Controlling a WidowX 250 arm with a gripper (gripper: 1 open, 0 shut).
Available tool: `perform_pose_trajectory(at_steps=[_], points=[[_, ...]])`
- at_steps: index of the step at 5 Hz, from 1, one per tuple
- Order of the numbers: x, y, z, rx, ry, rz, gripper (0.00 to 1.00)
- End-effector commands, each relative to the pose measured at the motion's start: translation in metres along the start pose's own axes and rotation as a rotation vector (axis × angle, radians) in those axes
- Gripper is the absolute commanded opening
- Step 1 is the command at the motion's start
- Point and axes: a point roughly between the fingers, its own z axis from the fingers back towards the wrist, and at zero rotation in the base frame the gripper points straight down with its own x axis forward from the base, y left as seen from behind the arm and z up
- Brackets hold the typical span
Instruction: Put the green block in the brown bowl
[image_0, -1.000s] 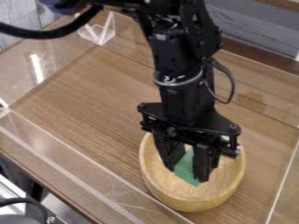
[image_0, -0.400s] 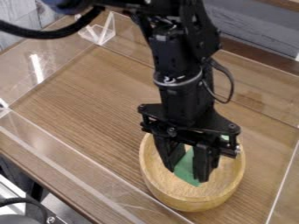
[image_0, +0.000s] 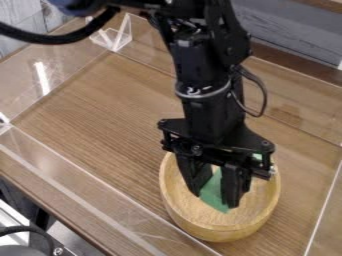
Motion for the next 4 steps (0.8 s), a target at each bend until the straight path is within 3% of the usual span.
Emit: perform_pose_trajectory(at_steps=[1,4], points=[[0.0052,-0.0009,0.0048,-0.012,-0.022,0.006,0.0],[0.0065,0.0007,-0.0014,-0.02,-0.016,0.012,0.0]])
